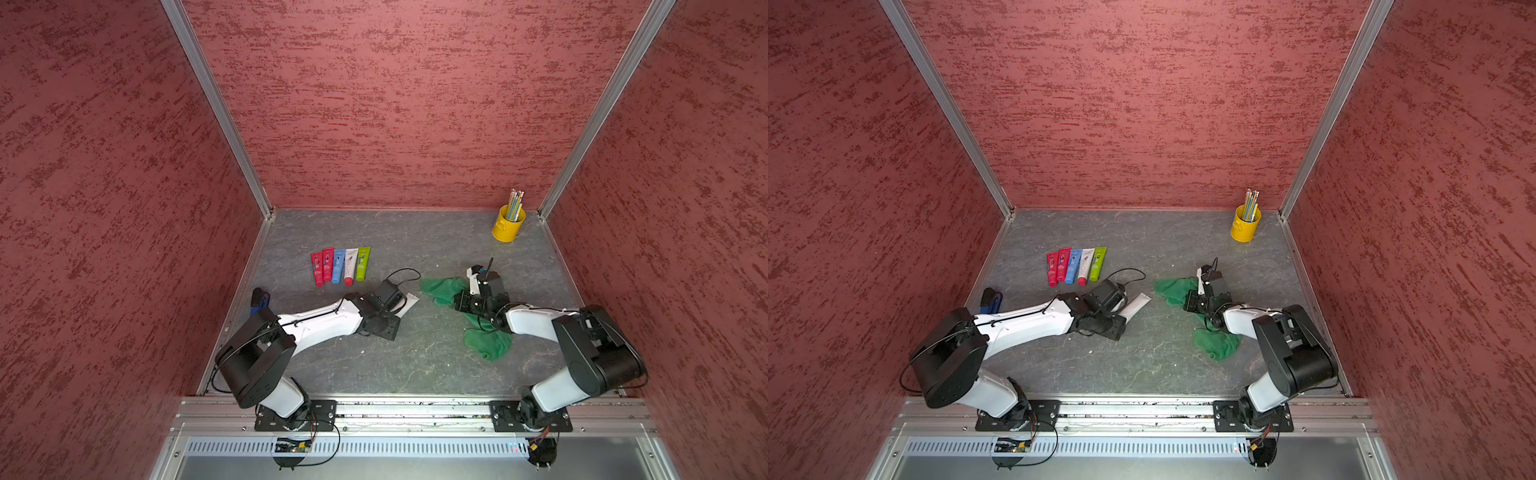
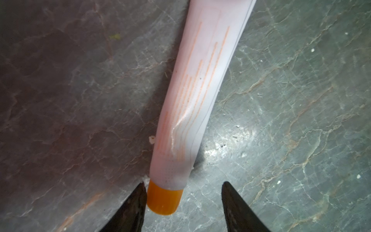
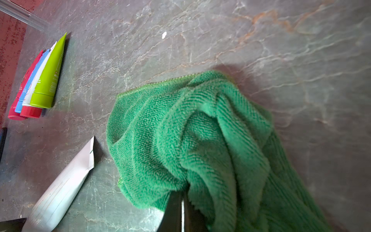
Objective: Wipe the surface of the toothpaste tube
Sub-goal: Adjust the toothpaste at the center of the board, then wipe the dirt from the toothpaste tube.
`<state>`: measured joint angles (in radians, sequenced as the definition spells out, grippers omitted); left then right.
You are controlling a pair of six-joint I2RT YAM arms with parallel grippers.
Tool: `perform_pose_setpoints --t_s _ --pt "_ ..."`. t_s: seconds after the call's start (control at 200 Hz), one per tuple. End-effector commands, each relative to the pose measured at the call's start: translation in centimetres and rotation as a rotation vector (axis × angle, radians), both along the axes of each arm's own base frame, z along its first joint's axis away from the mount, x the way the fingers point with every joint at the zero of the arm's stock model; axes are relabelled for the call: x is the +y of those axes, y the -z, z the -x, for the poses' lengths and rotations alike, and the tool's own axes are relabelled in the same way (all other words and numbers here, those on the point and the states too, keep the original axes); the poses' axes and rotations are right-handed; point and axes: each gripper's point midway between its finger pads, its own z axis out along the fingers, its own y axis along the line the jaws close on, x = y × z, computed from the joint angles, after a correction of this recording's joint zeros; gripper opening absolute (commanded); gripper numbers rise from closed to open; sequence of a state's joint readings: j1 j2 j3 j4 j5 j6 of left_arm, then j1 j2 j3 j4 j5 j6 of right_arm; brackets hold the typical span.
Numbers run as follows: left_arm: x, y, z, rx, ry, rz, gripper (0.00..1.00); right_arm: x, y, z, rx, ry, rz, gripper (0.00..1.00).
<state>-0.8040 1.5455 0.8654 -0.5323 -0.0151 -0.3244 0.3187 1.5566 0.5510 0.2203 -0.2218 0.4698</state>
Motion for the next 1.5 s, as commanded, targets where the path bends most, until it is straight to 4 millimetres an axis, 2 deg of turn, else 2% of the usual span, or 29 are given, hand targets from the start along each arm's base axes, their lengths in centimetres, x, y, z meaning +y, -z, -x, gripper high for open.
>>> perform_pose_setpoints --t_s 0.0,0.14,0.16,0.24,0.376,0.466,0.561,0.721,0.862,0.932,1.022,1.157,1.328,1.493 --pt "-0.6 0.5 0.1 0.014 0.038 -0.005 0.57 0.0 -0.5 -0.2 -0.012 -0.009 0.002 0.0" --pt "0.1 1.5 0.1 0.019 0.048 -0.072 0.45 0.1 -2.9 -0.1 -0.077 -0.006 -0.032 0.0" --pt "0.1 1.7 0.0 0.019 0.049 -0.079 0.43 0.2 -4.3 -0.3 -0.113 -0.008 -0.048 0.0" --pt "0.1 1.9 0.1 0.019 0.058 -0.086 0.36 0.8 -7.3 -0.2 -0.174 -0.028 -0.097 0.0" --pt "-0.7 1.8 0.6 0.007 0.098 -0.084 0.32 2.7 -12.9 -0.3 -0.28 -0.105 -0.218 0.0" --pt "-1.2 1.5 0.9 -0.008 0.126 -0.083 0.3 4.3 -14.5 -0.5 -0.301 -0.16 -0.274 0.0" --pt "-1.6 1.3 1.2 -0.021 0.149 -0.071 0.29 6.0 -13.7 -0.7 -0.274 -0.199 -0.315 0.0" --pt "-2.3 1.0 1.8 -0.025 0.19 -0.039 0.29 9.8 -10.5 -0.3 -0.199 -0.271 -0.387 0.0" --pt "-2.7 0.9 2.2 -0.031 0.222 -0.026 0.29 12.9 -9.4 0.0 -0.172 -0.327 -0.415 0.0" --pt "-2.7 0.9 2.2 -0.036 0.218 -0.024 0.29 13.9 -8.6 0.3 -0.15 -0.344 -0.408 0.0" --pt "-2.7 0.8 2.2 -0.039 0.218 -0.019 0.28 14.3 -6.8 0.7 -0.104 -0.338 -0.391 0.0" --pt "-2.7 0.9 2.3 -0.036 0.221 -0.018 0.26 14.5 -3.6 2.5 -0.008 -0.337 -0.386 0.0" --pt "-2.8 1.0 2.3 -0.034 0.225 -0.015 0.23 15.1 -0.3 6.2 0.093 -0.361 -0.376 0.0" --pt "-2.8 0.9 2.1 -0.037 0.223 -0.006 0.22 16.8 -0.4 9.2 0.133 -0.434 -0.43 0.0"
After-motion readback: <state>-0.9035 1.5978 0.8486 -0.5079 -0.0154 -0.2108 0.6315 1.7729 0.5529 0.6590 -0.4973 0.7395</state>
